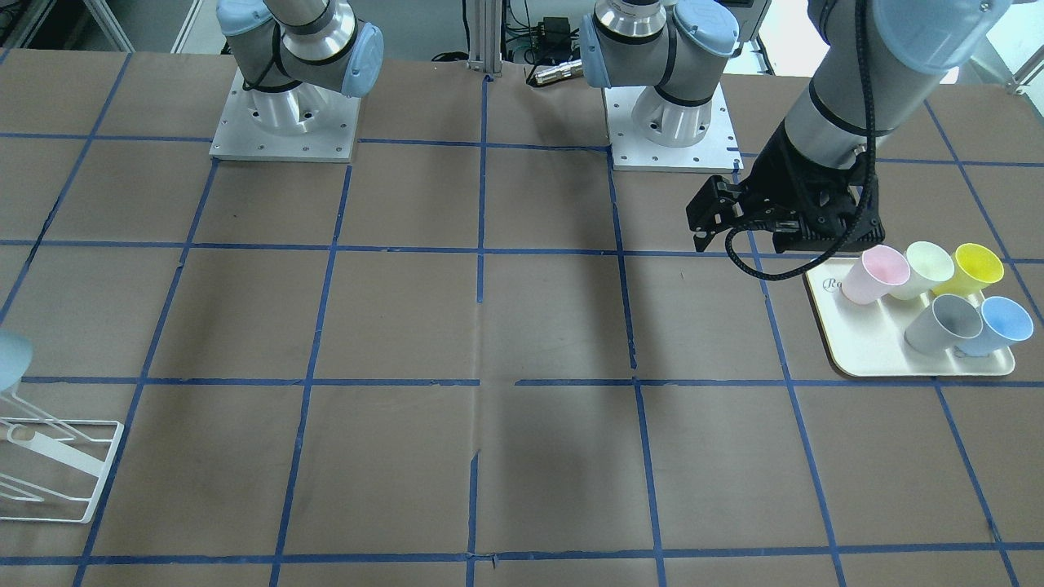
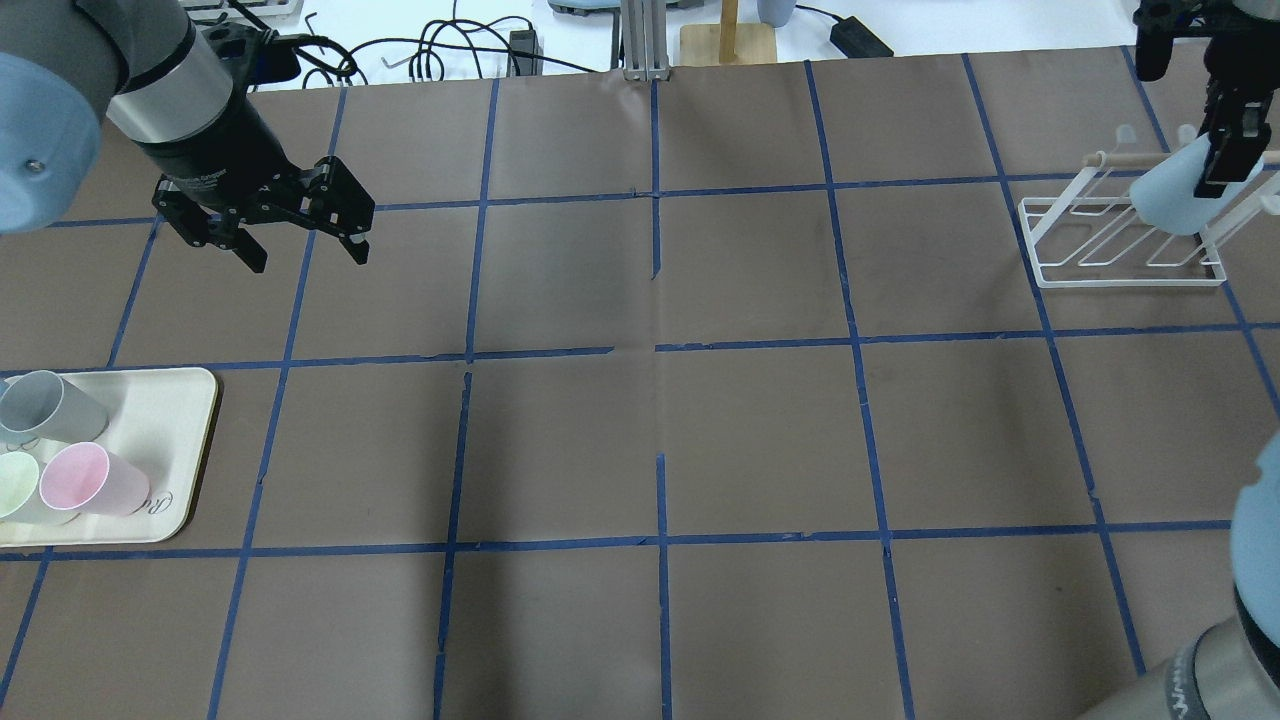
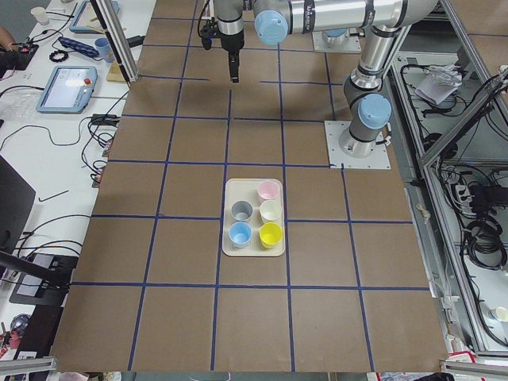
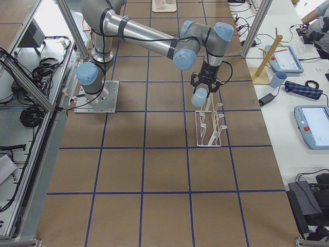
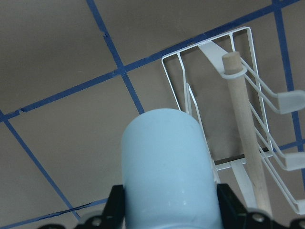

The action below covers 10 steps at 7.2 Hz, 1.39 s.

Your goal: Transfer IKEA cup to right arm and place on rack

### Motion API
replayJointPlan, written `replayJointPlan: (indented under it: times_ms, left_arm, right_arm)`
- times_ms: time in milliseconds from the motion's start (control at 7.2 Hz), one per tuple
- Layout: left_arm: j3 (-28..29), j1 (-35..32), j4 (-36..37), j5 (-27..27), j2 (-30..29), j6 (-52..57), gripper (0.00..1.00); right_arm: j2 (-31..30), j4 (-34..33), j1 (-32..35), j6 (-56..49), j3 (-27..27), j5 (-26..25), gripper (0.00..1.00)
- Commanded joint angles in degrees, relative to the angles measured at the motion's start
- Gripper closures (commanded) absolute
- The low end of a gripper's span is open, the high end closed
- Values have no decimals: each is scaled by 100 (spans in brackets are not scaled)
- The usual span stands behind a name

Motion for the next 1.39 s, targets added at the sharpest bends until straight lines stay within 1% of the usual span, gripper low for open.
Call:
replayJointPlan:
  times_ms: [0, 139, 278, 417, 556, 833, 972, 1111, 1250]
  left_arm:
    - [67, -27, -496, 48, 237, -56, 0]
    - [67, -44, -526, 40, 298, -65, 0]
    - [67, -192, -535, 40, 316, -74, 0]
    - [-38, -403, -500, 214, 273, -65, 0]
    - [-30, -448, -508, 242, 342, -65, 0]
    - [-56, -449, -508, 277, 395, -74, 0]
    - [-56, -431, -491, 242, 413, -74, 0]
    - [-56, -396, -465, 251, 413, -74, 0]
    - [-56, -387, -456, 251, 413, -74, 0]
  right_arm:
    - [99, -147, 4, 50, 243, -33, 76]
    - [116, -305, 4, 50, 271, -51, 76]
    - [99, -298, 4, 50, 254, -51, 76]
    - [134, -359, 4, 33, 245, -43, 76]
    - [152, -438, 4, 50, 262, -43, 76]
    - [204, -438, 13, 103, 263, 18, 71]
    - [248, -430, 4, 129, 263, 19, 60]
    - [248, -430, 4, 155, 263, 28, 38]
    - [257, -395, 4, 164, 254, 36, 0]
